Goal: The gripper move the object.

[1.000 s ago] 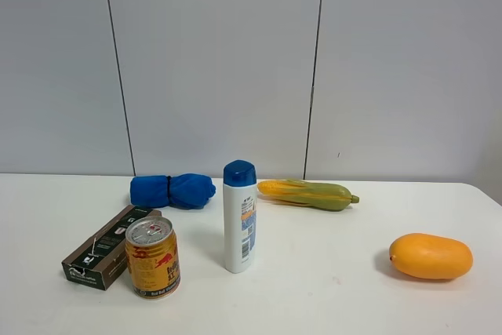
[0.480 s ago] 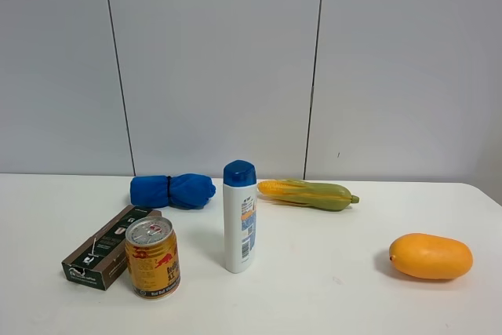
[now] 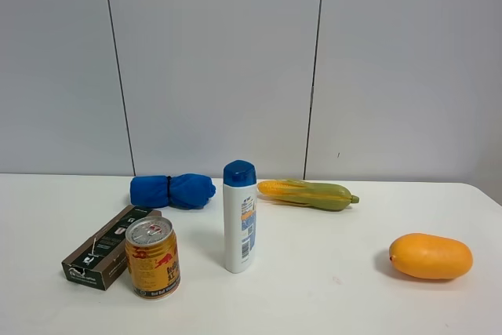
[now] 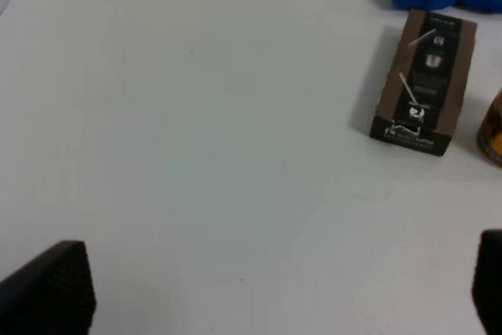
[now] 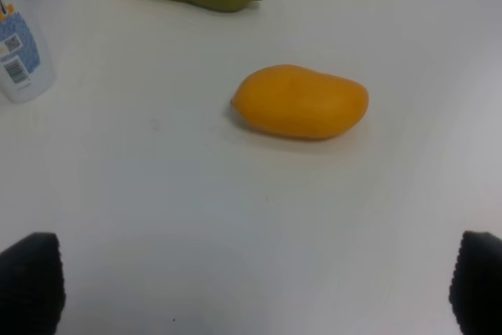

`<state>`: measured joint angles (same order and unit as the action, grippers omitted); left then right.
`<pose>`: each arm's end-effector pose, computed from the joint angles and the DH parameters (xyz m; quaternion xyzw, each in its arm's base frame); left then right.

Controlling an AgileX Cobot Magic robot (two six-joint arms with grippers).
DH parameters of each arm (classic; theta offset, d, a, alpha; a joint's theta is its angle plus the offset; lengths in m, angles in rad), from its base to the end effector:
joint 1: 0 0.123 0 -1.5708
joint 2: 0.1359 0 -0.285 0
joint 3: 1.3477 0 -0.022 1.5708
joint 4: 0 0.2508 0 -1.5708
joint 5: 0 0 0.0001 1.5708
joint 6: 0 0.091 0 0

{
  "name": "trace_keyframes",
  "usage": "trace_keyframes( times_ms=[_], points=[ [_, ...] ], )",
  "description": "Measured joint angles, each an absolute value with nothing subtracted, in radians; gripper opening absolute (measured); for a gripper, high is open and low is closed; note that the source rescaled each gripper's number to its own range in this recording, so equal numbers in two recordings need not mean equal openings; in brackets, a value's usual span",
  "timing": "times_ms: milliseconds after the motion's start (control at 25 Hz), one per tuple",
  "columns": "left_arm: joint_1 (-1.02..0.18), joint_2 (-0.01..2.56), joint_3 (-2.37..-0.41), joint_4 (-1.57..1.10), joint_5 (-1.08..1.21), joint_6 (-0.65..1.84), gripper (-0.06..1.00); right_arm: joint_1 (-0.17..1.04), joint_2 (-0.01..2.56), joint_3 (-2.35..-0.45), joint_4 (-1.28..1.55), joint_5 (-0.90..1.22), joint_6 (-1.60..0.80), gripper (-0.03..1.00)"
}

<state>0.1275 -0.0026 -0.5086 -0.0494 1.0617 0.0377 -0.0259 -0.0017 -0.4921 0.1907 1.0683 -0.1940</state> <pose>-0.0058 -0.0047 0.2797 -0.0371 0.8495 0.0188 0.5260 -0.0049 0.0153 0.2757 -0.0753 0.8496 0.0382 0.5206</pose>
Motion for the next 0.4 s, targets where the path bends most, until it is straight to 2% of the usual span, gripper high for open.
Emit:
trace_keyframes(
  times_ms=[400],
  points=[
    [0.127, -0.003, -0.509, -0.049, 1.062, 0.038, 1.0, -0.026, -0.002, -0.492, 0.191, 1.068, -0.194, 1.0]
  ],
)
